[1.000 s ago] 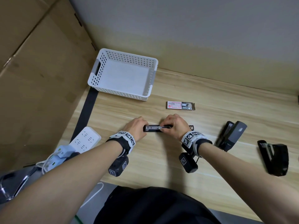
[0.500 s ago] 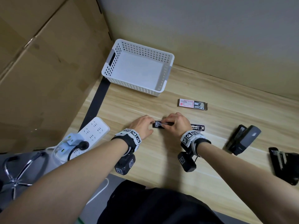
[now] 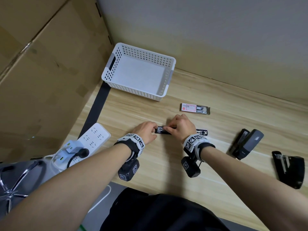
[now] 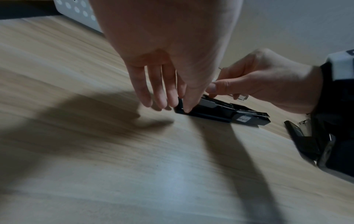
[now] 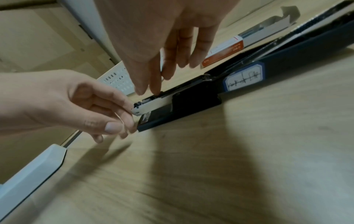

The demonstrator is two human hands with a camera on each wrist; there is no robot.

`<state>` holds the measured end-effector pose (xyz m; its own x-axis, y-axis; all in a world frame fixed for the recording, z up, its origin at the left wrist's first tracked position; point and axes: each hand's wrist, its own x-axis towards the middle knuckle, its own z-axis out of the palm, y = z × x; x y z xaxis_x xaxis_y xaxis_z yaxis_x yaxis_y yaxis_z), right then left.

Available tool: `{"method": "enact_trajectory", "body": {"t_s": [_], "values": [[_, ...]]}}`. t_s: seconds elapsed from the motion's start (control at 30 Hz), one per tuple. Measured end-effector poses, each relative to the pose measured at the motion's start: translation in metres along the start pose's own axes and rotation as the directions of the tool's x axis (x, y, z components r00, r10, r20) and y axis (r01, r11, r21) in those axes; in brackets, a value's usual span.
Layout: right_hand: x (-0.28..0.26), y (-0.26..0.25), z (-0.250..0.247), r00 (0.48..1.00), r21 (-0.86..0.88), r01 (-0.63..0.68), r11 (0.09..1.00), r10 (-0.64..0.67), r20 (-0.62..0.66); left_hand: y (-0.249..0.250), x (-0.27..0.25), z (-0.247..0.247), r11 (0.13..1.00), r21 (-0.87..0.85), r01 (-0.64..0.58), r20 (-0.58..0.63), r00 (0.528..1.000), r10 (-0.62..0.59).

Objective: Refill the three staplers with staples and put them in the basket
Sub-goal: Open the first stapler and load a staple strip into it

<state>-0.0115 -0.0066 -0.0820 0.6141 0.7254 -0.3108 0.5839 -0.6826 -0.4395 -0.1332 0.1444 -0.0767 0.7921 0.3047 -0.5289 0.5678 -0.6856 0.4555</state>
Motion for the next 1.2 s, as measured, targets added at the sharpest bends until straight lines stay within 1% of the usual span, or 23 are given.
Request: {"method": "enact_trajectory", "body": {"t_s": [0.07,0.13,0.4,0.47,0.6,0.67,0.73,0.83,0.93,1.0,1.07,1.13,1.2], "values": [[0.001,-0.008,-0.002,0.999,-0.098,-0.011,0.995,0.014,0.029,-0.004,-0.001,-0.002,1.000,-0.007,0.004,0.009,1.000,-0.004],[0.003,-0.017,-0.004,0.998,-0.157,-0.041,0.987,0.047,0.034,-0.009,-0.002,-0.006,1.000,-0.009,0.008,0.012,1.000,-0.008],[0.007,-0.044,-0.007,0.979,-0.233,-0.195,0.953,0.202,0.008,-0.038,-0.004,-0.023,1.000,-0.002,-0.016,0.023,1.000,0.017],[0.007,-0.051,-0.009,0.966,-0.226,-0.250,0.941,0.257,0.001,-0.043,-0.004,-0.025,1.000,-0.003,-0.030,0.029,0.999,0.030],[0.007,-0.063,-0.013,0.906,-0.156,-0.420,0.894,0.422,-0.021,-0.052,-0.005,-0.026,0.997,0.010,-0.079,0.040,0.996,0.079],[0.006,-0.064,-0.013,0.880,-0.111,-0.472,0.874,0.475,-0.005,-0.056,-0.005,-0.027,0.995,0.013,-0.100,0.051,0.994,0.099],[0.004,-0.061,-0.009,0.865,-0.059,-0.499,0.865,0.501,0.027,-0.059,-0.005,-0.029,0.994,0.010,-0.110,0.058,0.992,0.110],[-0.004,-0.052,-0.004,0.858,0.053,-0.513,0.856,0.513,0.016,-0.061,-0.005,-0.030,0.993,-0.015,-0.116,0.056,0.992,0.116],[-0.013,-0.047,-0.002,0.866,0.110,-0.496,0.862,0.500,-0.010,-0.061,-0.007,-0.031,0.992,-0.026,-0.120,0.063,0.991,0.122],[-0.018,-0.044,-0.003,0.876,0.146,-0.474,0.868,0.482,-0.025,-0.060,-0.006,-0.031,0.991,-0.028,-0.130,0.064,0.989,0.132],[-0.022,-0.038,-0.005,0.898,0.190,-0.414,0.890,0.433,-0.076,-0.057,-0.005,-0.029,0.991,-0.029,-0.133,0.066,0.989,0.134],[-0.029,-0.025,-0.008,0.928,0.144,-0.334,0.931,0.352,-0.121,-0.052,-0.003,-0.025,0.991,-0.035,-0.132,0.072,0.988,0.135],[-0.036,-0.006,-0.008,0.955,0.011,-0.289,0.957,0.289,-0.065,-0.044,-0.001,-0.020,0.988,-0.032,-0.152,0.080,0.985,0.154]]}}
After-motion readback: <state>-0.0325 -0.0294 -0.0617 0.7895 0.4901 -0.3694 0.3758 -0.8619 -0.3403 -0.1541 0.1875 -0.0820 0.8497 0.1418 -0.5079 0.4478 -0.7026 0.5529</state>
